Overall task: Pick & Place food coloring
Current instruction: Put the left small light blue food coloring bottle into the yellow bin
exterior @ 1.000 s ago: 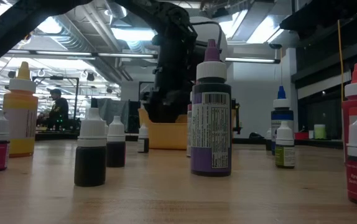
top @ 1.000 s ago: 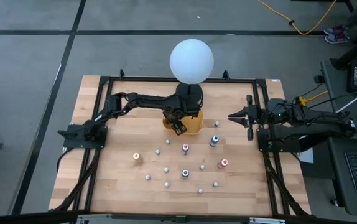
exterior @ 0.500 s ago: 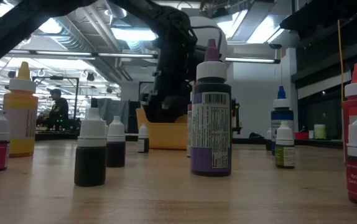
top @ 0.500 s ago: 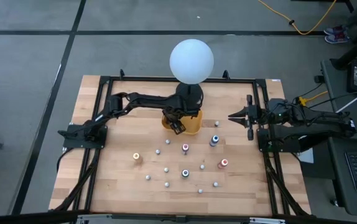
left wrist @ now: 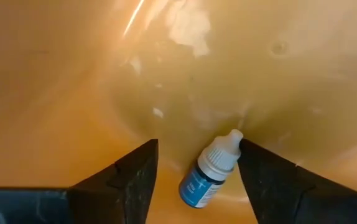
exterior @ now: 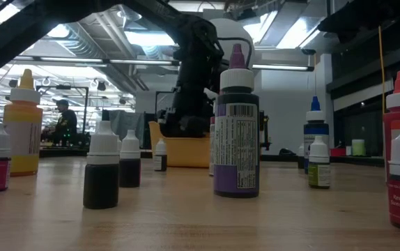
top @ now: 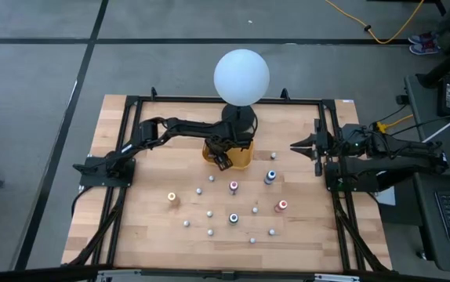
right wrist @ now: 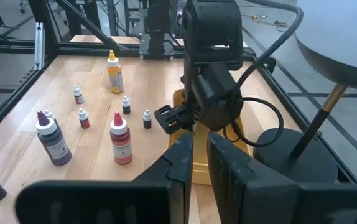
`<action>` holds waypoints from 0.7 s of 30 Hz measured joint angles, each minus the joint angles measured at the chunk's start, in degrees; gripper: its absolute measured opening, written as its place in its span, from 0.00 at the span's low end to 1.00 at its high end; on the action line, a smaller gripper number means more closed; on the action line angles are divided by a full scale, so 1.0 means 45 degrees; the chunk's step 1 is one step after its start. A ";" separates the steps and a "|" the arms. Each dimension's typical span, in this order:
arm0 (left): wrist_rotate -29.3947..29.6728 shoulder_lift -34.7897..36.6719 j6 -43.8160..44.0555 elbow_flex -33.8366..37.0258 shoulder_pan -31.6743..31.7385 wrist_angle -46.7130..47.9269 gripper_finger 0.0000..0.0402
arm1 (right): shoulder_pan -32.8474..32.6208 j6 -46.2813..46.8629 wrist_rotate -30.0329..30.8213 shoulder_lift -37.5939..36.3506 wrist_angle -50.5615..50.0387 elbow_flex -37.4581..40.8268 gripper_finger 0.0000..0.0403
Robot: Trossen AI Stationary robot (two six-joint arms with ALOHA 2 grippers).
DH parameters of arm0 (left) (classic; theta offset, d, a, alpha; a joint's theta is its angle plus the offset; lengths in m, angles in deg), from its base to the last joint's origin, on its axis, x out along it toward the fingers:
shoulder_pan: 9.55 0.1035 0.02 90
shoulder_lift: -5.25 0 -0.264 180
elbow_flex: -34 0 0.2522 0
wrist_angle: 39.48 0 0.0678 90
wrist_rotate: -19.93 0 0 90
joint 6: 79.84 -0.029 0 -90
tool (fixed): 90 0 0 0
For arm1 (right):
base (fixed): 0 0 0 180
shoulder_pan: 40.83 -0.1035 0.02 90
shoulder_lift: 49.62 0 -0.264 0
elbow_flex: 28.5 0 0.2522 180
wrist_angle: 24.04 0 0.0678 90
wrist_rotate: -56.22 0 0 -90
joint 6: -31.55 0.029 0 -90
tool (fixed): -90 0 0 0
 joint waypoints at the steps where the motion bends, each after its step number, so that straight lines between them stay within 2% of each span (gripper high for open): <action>1: -0.0009 -0.0003 -0.0079 -0.0001 0.0004 -0.0030 0.52 | 0.0000 0.0000 0.0018 0.0002 -0.0005 0.0000 0.13; 6: -0.0022 -0.0007 -0.0145 -0.0001 0.0003 -0.0118 0.44 | 0.0000 -0.0003 0.0031 0.0002 -0.0003 0.0000 0.13; 16: -0.0188 -0.0027 -0.0135 0.0004 0.0016 -0.0189 0.18 | 0.0000 -0.0005 0.0028 0.0002 -0.0087 0.0000 0.13; 21: -0.0163 -0.0084 -0.0125 -0.0327 0.0017 0.0127 0.13 | 0.0000 -0.0029 0.0028 0.0002 -0.0087 0.0000 0.13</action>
